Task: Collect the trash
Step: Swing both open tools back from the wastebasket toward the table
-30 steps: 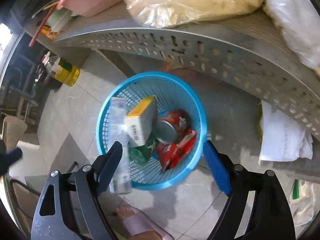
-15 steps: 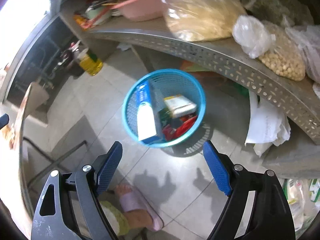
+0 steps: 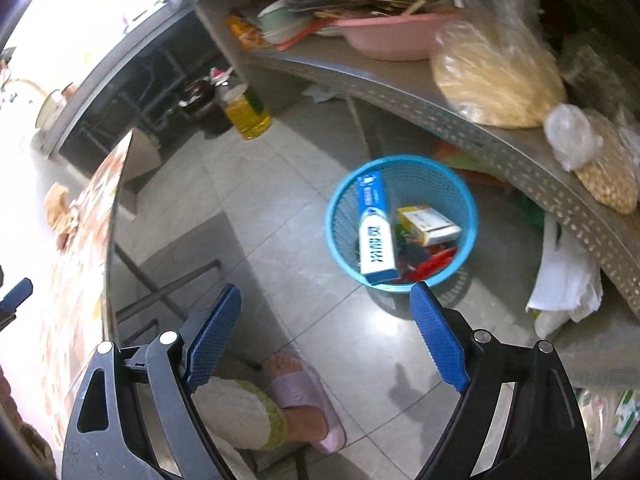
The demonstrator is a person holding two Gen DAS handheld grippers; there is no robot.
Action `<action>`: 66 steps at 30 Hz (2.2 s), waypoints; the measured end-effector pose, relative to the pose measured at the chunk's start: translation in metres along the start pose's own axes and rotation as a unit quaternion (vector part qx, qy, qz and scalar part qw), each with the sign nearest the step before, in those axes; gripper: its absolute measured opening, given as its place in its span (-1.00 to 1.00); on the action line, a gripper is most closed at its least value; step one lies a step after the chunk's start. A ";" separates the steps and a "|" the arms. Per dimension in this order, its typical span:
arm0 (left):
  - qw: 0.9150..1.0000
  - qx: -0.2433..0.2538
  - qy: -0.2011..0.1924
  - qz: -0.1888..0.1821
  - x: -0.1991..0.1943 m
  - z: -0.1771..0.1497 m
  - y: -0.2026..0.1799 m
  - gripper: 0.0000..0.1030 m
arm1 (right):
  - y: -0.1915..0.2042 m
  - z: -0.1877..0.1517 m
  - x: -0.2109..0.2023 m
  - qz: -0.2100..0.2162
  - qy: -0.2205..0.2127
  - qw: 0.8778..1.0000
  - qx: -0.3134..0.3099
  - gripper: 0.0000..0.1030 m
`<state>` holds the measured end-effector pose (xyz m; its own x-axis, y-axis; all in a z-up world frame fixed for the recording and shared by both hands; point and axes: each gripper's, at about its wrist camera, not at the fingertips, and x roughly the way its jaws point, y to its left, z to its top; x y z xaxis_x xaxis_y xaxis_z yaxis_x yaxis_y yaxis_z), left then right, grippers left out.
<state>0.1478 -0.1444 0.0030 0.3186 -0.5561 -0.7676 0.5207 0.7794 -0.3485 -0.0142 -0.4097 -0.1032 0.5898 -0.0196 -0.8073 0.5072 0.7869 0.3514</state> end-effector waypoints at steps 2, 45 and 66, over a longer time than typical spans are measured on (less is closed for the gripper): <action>1.000 -0.014 -0.005 0.012 -0.005 -0.004 0.011 0.66 | 0.007 0.001 -0.003 0.006 -0.002 1.000 -0.010 0.61; 0.997 -0.077 -0.003 0.014 -0.016 -0.014 0.050 0.67 | 0.107 0.003 -0.061 -0.061 -0.059 0.987 -0.137 0.84; 0.997 -0.082 0.000 0.014 -0.017 -0.016 0.049 0.67 | 0.117 -0.002 -0.073 -0.108 -0.114 0.969 -0.191 0.85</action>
<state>0.1553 -0.0922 -0.0100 0.3304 -0.5342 -0.7781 0.3759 0.8307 -0.4107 0.0007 -0.3151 -0.0039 0.6421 -0.3107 -0.7008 0.3906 0.9192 -0.0496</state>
